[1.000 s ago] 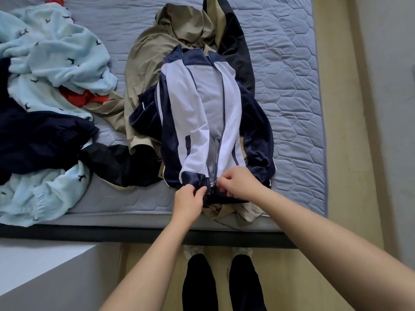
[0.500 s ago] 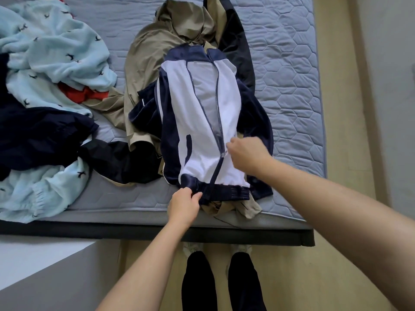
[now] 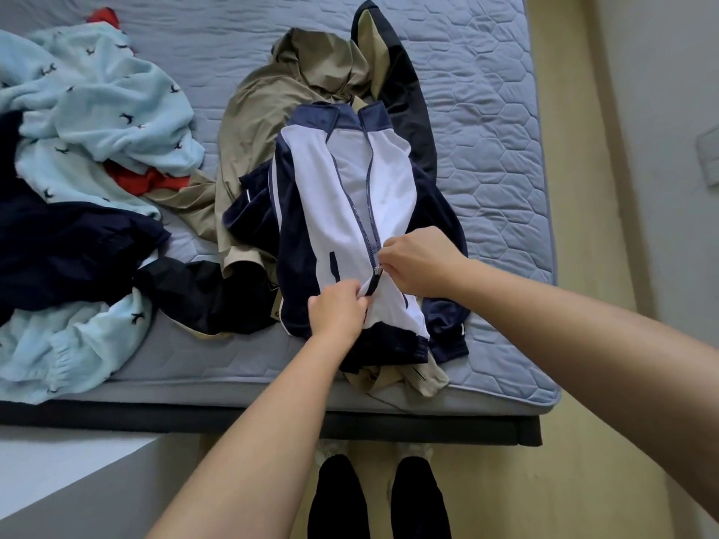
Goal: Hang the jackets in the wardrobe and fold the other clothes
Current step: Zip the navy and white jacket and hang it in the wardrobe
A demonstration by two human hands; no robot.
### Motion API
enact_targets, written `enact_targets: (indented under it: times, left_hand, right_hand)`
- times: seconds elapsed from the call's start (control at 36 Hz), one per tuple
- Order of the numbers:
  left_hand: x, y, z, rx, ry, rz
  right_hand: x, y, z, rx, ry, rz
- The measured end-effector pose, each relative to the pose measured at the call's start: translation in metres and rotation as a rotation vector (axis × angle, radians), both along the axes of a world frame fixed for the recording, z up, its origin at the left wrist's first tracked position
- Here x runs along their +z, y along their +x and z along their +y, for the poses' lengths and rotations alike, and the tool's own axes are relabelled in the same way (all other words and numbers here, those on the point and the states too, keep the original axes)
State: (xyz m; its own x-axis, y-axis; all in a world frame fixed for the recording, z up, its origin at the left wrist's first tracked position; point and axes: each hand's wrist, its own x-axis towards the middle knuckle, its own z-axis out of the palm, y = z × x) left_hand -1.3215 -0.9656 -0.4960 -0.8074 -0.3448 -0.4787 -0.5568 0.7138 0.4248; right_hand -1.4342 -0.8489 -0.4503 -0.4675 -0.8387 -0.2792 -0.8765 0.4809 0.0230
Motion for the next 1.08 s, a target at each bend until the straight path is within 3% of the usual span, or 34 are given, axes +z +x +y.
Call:
enact_targets:
  times: [0.08, 0.28, 0.44, 0.58, 0.83, 0.94, 1.0, 1.08]
  left_hand:
    - [-0.006, 0.005, 0.001, -0.066, -0.140, 0.027]
    - [-0.020, 0.038, -0.027, -0.064, -0.234, -0.206]
    - [0.001, -0.023, 0.002, -0.014, 0.044, 0.034]
    - [0.005, -0.055, 0.010, 0.045, -0.021, 0.140]
    - [-0.027, 0.000, -0.032, -0.040, -0.164, -0.196]
    - [-0.013, -0.032, -0.012, -0.046, 0.007, -0.018]
    - [-0.004, -0.055, 0.000, -0.055, 0.007, 0.090]
    - [-0.001, -0.065, 0.000, -0.027, -0.040, 0.083]
  right_hand:
    - [0.009, -0.010, -0.001, 0.016, 0.084, 0.044]
    - [0.012, -0.033, 0.011, -0.090, 0.039, 0.085]
    - [0.003, -0.024, 0.007, -0.074, -0.037, 0.040]
    - [0.006, -0.029, 0.004, -0.093, -0.045, 0.042]
    - [0.025, -0.049, 0.015, -0.120, -0.121, 0.046]
    - [0.020, -0.041, 0.014, -0.097, -0.169, 0.041]
    - [0.017, -0.042, 0.014, -0.110, -0.169, 0.029]
    - [0.021, -0.052, 0.017, -0.137, -0.189, 0.064]
